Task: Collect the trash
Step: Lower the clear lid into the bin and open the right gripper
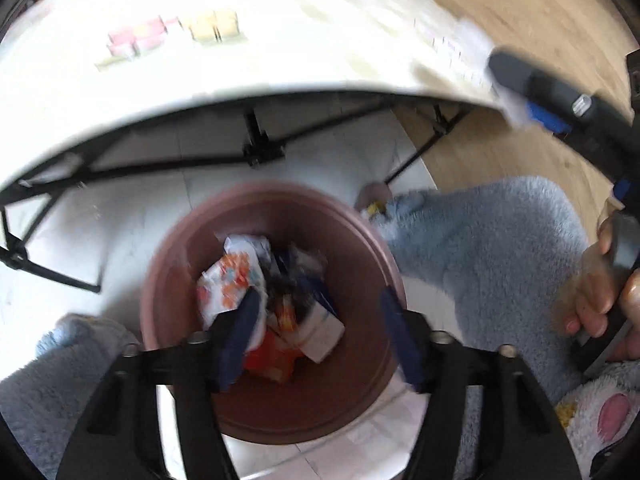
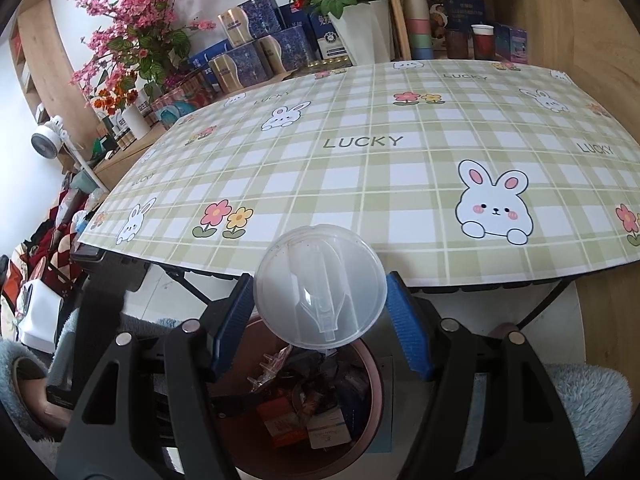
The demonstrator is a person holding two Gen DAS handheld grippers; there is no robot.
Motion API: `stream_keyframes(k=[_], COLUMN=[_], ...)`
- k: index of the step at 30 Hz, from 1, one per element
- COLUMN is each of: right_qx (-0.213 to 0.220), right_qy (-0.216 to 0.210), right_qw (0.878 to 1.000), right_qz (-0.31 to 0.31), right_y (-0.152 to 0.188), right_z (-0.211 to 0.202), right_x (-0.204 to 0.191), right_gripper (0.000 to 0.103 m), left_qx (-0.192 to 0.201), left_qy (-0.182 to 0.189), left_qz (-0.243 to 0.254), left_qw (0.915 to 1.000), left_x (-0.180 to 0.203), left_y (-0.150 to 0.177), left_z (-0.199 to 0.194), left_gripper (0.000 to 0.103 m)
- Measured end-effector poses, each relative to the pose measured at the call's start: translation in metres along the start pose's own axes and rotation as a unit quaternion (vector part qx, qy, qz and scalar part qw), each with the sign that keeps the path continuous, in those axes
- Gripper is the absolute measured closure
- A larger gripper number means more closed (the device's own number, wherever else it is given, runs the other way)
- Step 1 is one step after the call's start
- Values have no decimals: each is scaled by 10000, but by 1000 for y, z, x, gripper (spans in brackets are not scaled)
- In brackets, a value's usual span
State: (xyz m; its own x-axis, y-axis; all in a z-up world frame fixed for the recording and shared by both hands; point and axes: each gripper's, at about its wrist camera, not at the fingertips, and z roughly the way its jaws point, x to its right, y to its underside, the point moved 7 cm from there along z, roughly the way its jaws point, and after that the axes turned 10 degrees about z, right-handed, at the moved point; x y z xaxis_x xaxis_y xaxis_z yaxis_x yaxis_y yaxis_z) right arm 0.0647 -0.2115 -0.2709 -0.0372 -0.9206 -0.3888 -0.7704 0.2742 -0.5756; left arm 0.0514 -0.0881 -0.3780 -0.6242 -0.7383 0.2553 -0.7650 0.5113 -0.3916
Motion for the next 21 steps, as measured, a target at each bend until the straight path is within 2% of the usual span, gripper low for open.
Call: stream_keyframes(k=[2, 4, 5, 8, 10, 15, 18, 21], right_qx=[-24, -69, -87, -148, -205, -458, -630, -873], right_qy=[13, 27, 33, 32, 20, 46, 122, 164], right_qw=[10000, 10000, 10000, 9998, 9997, 9979, 9961, 9936], right_qz=[-10, -10, -19, -90, -152, -460, -613, -693], right_y=[1, 3, 4, 7, 10, 25, 36, 48], right_z=[1, 3, 3, 5, 7, 17, 27, 39], right_x=[0, 0, 0, -3, -7, -20, -22, -21], right_gripper=[36, 36, 36, 36, 36, 36, 36, 36], left_qx=[436, 884, 1087, 1744, 2011, 2468, 2688, 2793], left_qy=[-140, -458, -660, -1421, -1737, -2234, -2372, -2727], left_qz=[24, 13, -20, -321, -538, -1148, -1433, -1463], left_qw=[9990, 9950, 9919, 9738, 9625, 9359, 9225, 9090], left_x=[0, -5, -8, -26, -37, -64, -74, -80], left_y=[-9, -16, -19, -21, -21, -14, -4, 4], left_z=[-21, -45, -56, -97, -116, -152, -166, -177], left_gripper=[27, 17, 16, 11, 10, 7, 7, 7])
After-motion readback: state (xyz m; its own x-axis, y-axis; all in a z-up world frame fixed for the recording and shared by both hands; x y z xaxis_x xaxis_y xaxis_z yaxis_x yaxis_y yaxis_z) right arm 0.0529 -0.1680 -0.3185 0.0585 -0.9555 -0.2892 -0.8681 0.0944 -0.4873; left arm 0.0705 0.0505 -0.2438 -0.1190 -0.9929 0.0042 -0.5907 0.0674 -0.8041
